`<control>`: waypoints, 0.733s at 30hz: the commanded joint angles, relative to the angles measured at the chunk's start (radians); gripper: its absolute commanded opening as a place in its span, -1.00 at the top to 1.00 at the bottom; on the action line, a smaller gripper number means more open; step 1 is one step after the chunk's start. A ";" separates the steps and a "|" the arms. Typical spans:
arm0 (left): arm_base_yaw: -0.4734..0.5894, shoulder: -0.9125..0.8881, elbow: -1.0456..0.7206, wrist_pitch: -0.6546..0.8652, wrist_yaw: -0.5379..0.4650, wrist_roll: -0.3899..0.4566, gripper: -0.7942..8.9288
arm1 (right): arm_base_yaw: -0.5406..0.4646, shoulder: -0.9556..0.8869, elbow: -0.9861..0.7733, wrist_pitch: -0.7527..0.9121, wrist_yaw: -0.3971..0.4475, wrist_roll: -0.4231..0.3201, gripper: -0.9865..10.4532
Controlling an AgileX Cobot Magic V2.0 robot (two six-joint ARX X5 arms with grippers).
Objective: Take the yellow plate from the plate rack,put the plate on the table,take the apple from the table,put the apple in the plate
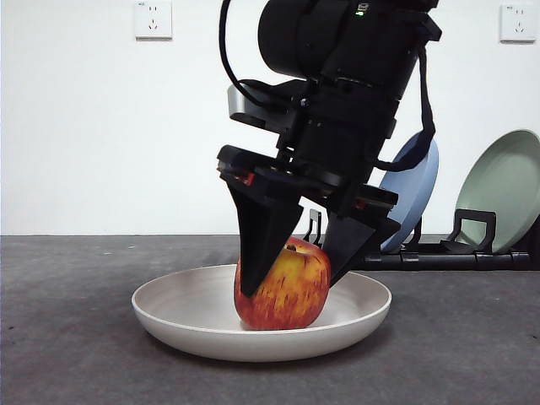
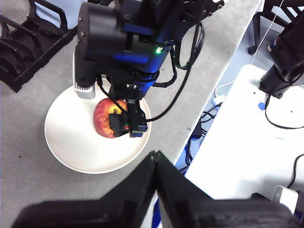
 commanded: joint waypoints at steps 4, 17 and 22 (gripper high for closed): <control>-0.002 -0.001 0.000 0.000 0.001 -0.008 0.85 | 0.002 0.024 0.076 -0.086 0.005 0.014 -0.23; -0.002 -0.001 0.000 -0.007 0.002 -0.006 0.85 | 0.001 -0.122 0.293 -0.411 0.024 0.008 -0.22; -0.002 -0.001 0.000 -0.008 0.002 -0.005 0.85 | 0.001 -0.252 0.335 -0.548 0.024 0.008 -0.22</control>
